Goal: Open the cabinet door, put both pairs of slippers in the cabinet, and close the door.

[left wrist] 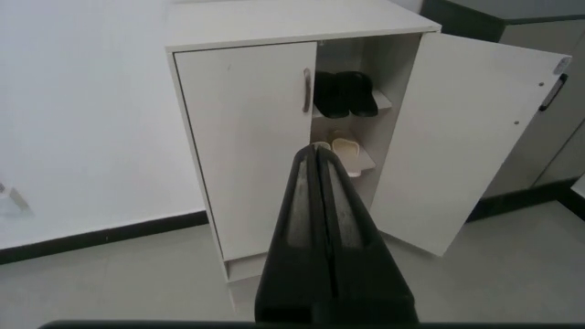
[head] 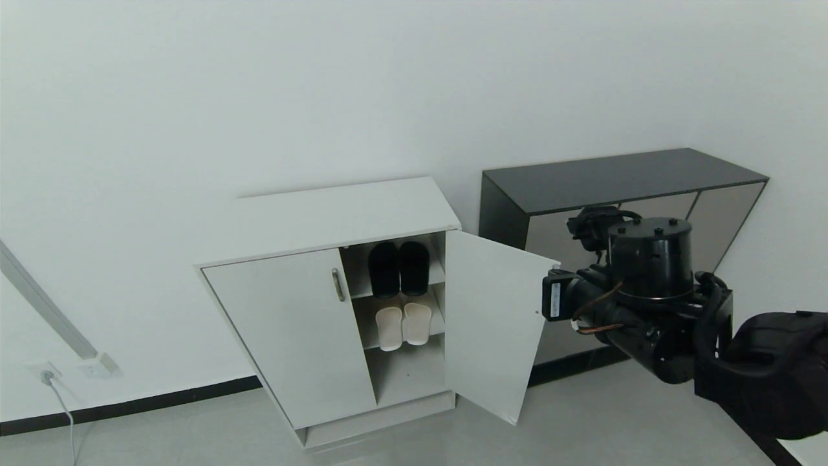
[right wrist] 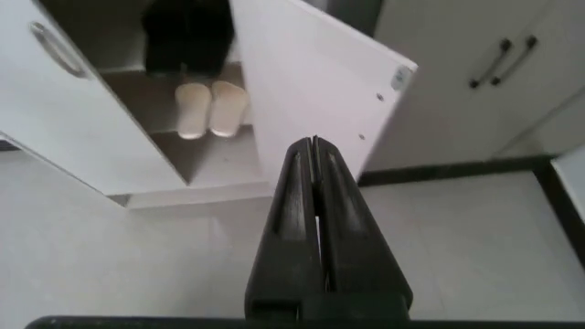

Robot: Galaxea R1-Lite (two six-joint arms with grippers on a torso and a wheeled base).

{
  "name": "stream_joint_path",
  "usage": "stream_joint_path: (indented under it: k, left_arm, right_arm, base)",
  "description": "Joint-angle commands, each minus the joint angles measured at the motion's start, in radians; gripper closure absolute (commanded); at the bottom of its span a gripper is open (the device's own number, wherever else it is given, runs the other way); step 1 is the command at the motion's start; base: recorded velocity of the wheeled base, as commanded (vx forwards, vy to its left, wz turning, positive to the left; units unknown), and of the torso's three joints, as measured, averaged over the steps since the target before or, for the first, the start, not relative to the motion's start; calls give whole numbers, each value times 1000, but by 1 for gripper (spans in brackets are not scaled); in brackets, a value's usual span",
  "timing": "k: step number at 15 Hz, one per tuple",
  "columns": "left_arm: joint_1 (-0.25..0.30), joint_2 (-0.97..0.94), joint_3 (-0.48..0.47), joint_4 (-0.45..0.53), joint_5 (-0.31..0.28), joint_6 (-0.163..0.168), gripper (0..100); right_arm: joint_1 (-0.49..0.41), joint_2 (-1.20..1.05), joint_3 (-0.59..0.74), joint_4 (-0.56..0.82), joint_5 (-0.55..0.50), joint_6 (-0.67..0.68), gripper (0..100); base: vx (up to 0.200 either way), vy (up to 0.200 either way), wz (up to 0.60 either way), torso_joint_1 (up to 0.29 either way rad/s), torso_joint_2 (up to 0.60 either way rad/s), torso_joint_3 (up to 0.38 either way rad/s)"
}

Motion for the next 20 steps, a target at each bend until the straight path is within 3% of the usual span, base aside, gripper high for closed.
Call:
stream_joint_path:
  k: [1,6,10,15,20]
  left_arm:
    - [0,1,0,0,1,-1,100]
    - [0,1,0,0,1,-1,100]
    - [0,1,0,0,1,-1,100]
    - [0,1,0,0,1,-1,100]
    - [0,1,0,0,1,-1,100]
  right_arm:
    - [-85,93,-84,1,27,2,100]
    - [-236,305,-321,7,95,6,100]
    - [-331,461,-534,87,148,9,100]
    - [-369,567,-698,149,170,16,100]
    - [-375,592,-725,149,174,21,100]
  base:
    - [0,0,0,0,0,0]
    - [0,0,0,0,0,0]
    - [0,0,0,0,0,0]
    - [0,0,0,0,0,0]
    - [0,0,0,0,0,0]
